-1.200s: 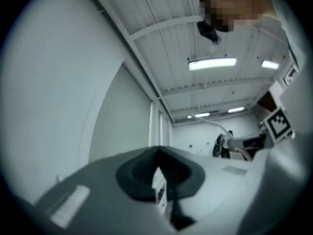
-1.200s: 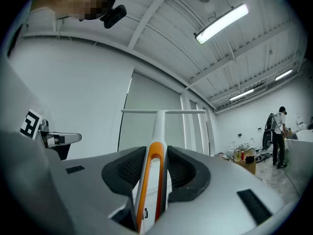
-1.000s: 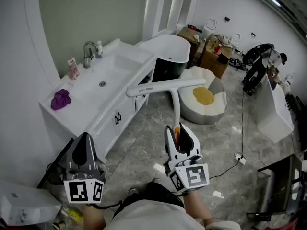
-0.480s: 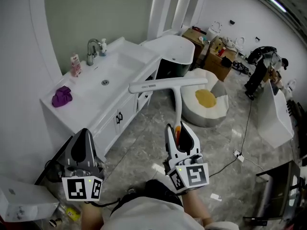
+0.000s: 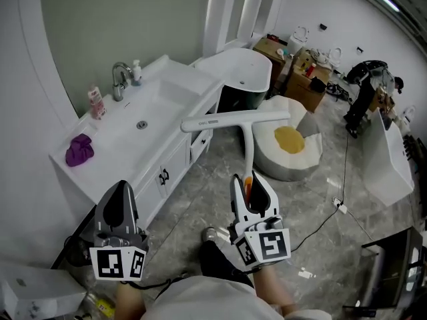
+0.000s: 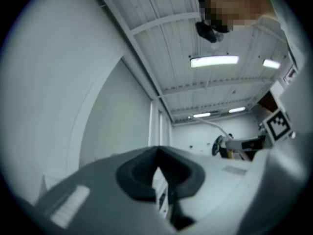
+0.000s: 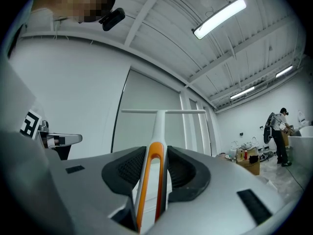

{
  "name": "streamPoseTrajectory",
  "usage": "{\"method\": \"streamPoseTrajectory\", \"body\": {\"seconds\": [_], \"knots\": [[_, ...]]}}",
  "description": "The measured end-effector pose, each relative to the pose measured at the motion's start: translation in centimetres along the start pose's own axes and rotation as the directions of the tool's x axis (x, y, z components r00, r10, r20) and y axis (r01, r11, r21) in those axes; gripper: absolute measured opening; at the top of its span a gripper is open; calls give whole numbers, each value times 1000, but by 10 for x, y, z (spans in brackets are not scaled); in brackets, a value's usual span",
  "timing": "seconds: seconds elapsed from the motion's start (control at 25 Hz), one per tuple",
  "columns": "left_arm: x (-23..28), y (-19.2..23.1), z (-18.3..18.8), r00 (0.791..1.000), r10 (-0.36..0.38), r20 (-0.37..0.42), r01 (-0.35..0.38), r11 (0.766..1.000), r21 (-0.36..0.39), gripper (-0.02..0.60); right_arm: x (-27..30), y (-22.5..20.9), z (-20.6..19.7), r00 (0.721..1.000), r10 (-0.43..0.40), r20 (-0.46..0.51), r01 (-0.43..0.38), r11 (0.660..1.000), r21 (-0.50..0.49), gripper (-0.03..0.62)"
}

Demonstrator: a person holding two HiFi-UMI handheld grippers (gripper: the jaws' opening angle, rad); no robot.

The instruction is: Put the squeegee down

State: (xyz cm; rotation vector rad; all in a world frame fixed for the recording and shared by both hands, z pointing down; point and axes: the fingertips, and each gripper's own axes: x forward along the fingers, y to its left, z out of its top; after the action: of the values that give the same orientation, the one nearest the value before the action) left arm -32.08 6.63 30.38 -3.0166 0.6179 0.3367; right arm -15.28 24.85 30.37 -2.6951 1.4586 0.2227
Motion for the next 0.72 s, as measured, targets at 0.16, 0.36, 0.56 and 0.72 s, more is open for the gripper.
{"method": "streamPoseTrajectory", "body": {"seconds": [0.16,0.36,0.56,0.72], "knots": [[46,9,-3,999,36,15,-37,999,10,8,50,-20,-5,999,34,6,-34,999,1,132],[103,12,-2,996,73,41,-74,997,14,8,111,-48,-2,997,80,21,-81,997,4,131],[155,9,-9,993,106,47,-107,994,25,8,161,-78,-3,991,127,33,-127,992,-11,132],[191,3,-11,990,128,59,-130,991,41,8,190,-104,-5,987,152,47,-152,988,-10,131]]}}
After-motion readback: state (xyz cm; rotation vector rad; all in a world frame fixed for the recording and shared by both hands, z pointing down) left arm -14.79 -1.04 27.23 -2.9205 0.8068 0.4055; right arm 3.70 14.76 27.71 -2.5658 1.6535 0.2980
